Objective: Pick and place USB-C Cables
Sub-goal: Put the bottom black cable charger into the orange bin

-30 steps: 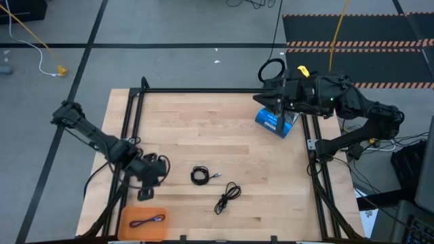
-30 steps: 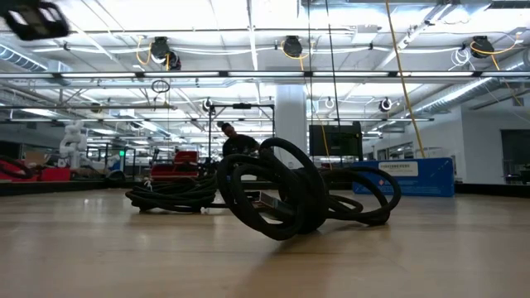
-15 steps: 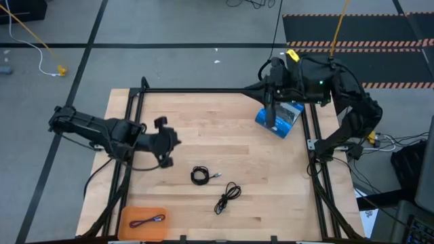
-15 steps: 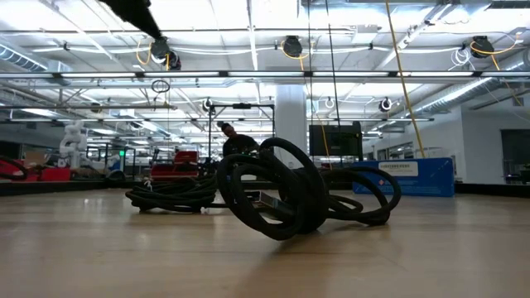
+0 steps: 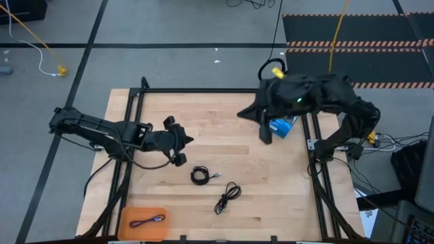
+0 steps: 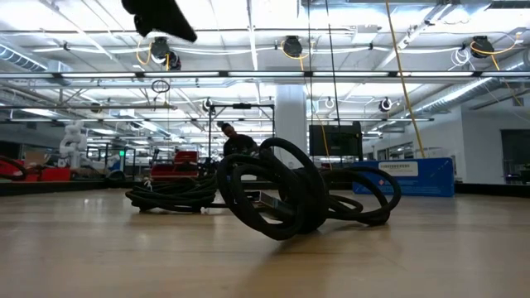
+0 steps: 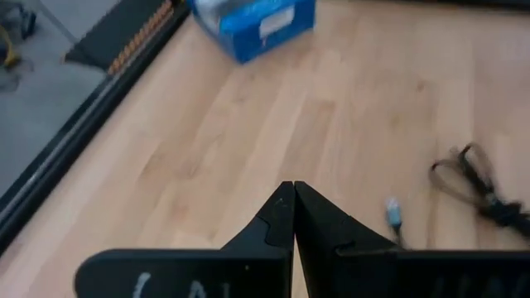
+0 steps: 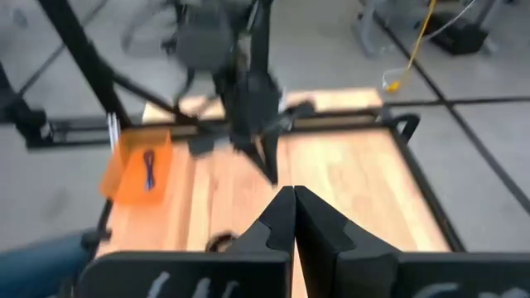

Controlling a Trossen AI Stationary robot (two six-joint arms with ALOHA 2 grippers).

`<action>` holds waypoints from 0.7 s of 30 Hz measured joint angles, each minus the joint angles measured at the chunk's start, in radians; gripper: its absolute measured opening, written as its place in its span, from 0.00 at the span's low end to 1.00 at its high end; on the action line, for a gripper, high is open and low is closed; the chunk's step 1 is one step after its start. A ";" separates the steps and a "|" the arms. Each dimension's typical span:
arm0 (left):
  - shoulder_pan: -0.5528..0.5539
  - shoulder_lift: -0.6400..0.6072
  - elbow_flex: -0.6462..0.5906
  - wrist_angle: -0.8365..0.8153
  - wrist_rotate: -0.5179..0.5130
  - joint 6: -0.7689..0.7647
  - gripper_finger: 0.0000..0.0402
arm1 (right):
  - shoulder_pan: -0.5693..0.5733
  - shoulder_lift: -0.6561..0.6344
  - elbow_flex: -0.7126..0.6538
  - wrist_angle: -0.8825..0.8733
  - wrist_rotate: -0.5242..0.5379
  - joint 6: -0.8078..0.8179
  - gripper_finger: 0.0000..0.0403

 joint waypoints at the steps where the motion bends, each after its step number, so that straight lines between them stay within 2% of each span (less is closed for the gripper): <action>1: 0.000 -0.002 0.000 0.016 0.000 0.008 0.02 | 0.007 0.000 -0.025 0.000 0.000 -0.003 0.00; 16: -0.006 -0.001 0.000 0.028 0.025 0.064 0.02 | 0.087 0.000 -0.438 0.075 -0.002 0.019 0.00; 21: -0.007 -0.001 0.000 0.022 0.045 0.080 0.02 | 0.127 0.001 -0.568 0.168 -0.005 0.029 0.00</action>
